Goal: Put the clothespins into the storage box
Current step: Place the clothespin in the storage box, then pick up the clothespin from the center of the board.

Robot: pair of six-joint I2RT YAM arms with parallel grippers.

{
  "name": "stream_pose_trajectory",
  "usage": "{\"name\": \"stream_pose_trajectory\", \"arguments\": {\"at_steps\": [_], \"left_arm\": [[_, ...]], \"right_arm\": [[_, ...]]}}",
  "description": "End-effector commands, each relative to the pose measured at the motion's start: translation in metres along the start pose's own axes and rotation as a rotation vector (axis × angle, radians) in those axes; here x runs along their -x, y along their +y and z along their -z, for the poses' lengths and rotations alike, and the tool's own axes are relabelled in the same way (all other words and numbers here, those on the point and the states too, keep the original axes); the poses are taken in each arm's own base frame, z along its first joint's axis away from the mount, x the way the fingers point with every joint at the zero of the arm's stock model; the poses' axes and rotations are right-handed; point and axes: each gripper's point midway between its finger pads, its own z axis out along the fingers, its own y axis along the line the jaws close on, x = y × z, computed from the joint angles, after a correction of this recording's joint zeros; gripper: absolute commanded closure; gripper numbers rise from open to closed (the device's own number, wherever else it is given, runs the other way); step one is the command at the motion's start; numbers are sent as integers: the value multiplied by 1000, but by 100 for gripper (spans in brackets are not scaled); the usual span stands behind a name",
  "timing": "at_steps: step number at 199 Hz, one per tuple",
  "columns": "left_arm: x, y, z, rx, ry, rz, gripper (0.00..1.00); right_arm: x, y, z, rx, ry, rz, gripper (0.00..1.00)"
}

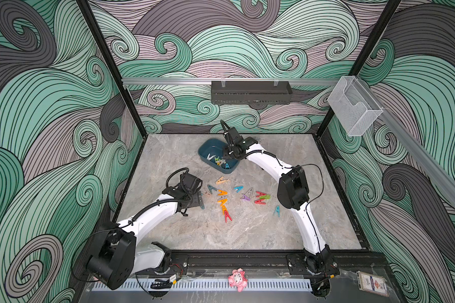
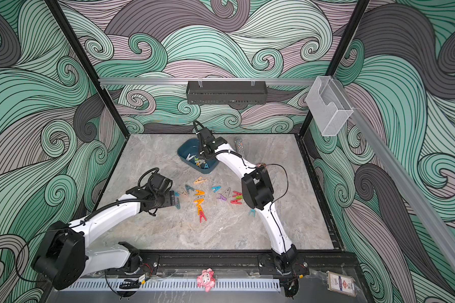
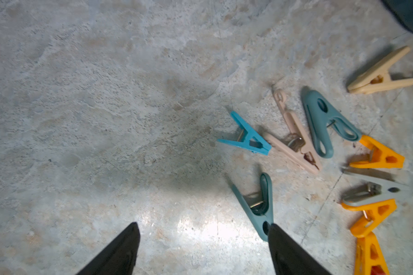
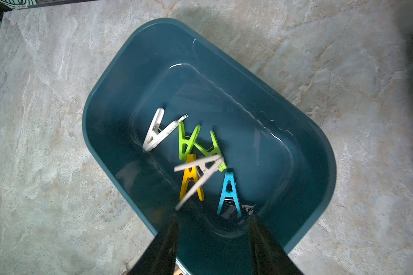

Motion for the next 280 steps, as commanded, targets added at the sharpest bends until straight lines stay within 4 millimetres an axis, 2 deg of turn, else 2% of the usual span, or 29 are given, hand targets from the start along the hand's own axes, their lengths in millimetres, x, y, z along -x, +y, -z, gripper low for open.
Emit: {"name": "stream_pose_trajectory", "arguments": {"at_steps": [1,27,52,63,101,128,148,170,197,217,228,258,280], "left_arm": [[19,-5,15,-54,-42,62,16],[19,-21,18,-218,10,176,18],[17,-37,12,-463,75,424,21],[15,-42,9,-505,71,414,23],[-8,-38,-7,-363,162,311,28],[-15,-41,-8,-264,156,188,29],[-17,-45,-12,-245,163,159,29],[-19,-46,-19,-213,175,127,29],[-22,-43,-26,-159,197,75,29],[-21,-44,-26,-152,190,54,30],[-26,-43,-34,-133,216,43,30],[-23,-50,-39,-135,218,20,36],[-22,-50,-45,-112,228,-4,48]], "right_arm": [[7,1,38,5,-26,21,49],[-12,-10,57,-15,-2,30,48],[-29,-24,82,-17,-24,22,48],[-37,-33,91,-28,-27,15,48],[-67,-56,114,-48,-24,-31,47],[-84,-70,122,-75,-16,-50,46],[-91,-75,125,-86,-8,-55,42],[-96,-79,124,-105,7,-55,34],[-100,-89,124,-162,20,-47,15],[-100,-92,125,-181,9,-46,6],[-101,-92,125,-182,10,-46,5],[-104,-88,121,-170,26,-48,5],[-106,-84,118,-160,34,-45,5]]}}
